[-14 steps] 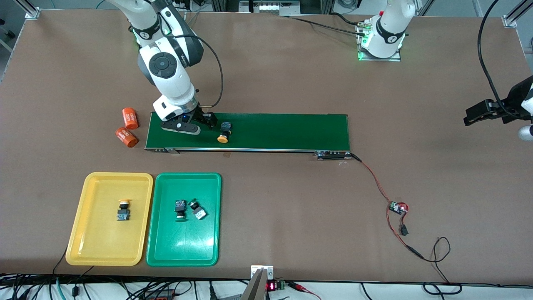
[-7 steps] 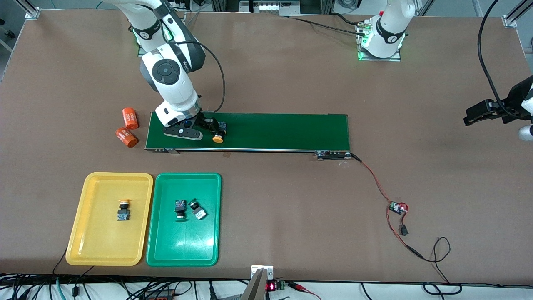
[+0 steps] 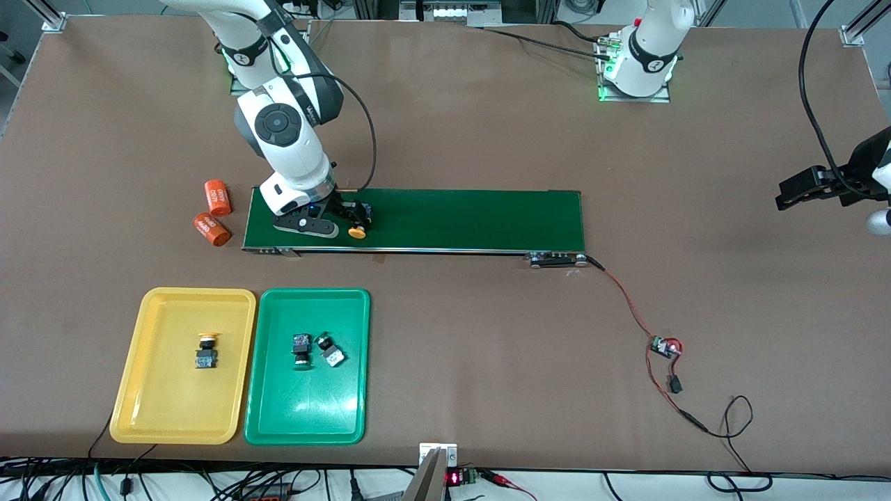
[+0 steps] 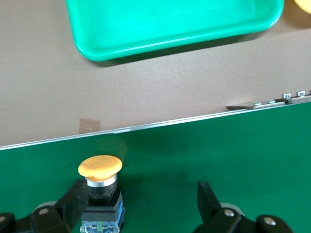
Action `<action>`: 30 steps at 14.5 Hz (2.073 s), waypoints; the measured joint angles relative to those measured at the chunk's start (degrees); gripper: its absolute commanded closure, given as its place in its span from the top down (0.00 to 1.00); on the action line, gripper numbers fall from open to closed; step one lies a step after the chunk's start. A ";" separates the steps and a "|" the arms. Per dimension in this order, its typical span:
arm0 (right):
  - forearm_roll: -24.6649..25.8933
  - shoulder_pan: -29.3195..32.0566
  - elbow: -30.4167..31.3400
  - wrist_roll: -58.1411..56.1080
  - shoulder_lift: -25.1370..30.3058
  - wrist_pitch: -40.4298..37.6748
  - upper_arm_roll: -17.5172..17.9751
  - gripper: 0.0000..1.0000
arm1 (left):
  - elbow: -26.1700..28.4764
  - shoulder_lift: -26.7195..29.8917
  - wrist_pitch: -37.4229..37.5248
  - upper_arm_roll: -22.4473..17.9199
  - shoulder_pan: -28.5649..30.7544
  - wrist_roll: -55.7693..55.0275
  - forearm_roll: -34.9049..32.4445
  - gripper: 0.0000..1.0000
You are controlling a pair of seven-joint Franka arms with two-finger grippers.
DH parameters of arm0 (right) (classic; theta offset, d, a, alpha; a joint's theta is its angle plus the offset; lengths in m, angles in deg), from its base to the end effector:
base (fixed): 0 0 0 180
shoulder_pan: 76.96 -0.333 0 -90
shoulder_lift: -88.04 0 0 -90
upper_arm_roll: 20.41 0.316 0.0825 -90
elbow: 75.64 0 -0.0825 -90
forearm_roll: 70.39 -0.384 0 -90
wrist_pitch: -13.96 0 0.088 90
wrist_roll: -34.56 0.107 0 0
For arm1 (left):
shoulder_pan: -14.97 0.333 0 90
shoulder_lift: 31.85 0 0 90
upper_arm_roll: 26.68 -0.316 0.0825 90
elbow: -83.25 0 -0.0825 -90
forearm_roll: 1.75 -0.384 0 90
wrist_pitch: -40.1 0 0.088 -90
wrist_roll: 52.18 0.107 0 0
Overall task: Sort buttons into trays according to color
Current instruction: 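Grasp the second orange button on the belt with the right gripper, then carry the orange button into the yellow tray and open the right gripper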
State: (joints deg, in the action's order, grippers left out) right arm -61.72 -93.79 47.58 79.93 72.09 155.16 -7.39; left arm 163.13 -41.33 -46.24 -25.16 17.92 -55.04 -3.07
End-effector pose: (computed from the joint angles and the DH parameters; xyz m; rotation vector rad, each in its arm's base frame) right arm 0.4965 0.2836 0.2777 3.1292 -0.2584 0.0908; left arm 0.5984 0.0189 0.6064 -3.1190 -0.1186 0.0818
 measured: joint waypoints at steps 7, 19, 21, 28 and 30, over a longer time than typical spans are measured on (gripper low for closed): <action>0.26 -0.01 -0.07 0.00 -0.91 0.02 0.00 1.00 | 0.00 0.00 -0.14 -0.02 0.06 0.00 0.00 1.00; 0.32 -0.07 -0.10 0.02 -4.39 0.64 0.01 0.19 | 0.55 -0.02 -2.99 0.00 0.02 -0.02 2.01 1.00; 0.51 0.17 -0.87 -0.11 -4.26 0.58 -0.21 0.14 | 1.00 -0.03 -3.45 -0.05 0.10 -0.03 2.32 1.00; 0.75 7.82 -25.83 -16.86 -2.85 -20.90 -2.65 0.14 | 1.10 0.04 -3.55 0.12 -0.25 -0.01 2.33 1.00; 0.67 13.91 -29.22 -24.79 -5.65 -20.15 -2.85 0.14 | 1.10 0.06 -3.55 0.15 -0.27 0.00 2.33 1.00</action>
State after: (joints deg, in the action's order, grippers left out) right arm -61.05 -79.88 18.37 55.14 66.44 135.01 -10.23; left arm 164.23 -41.27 -49.79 -25.01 17.66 -55.04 -0.74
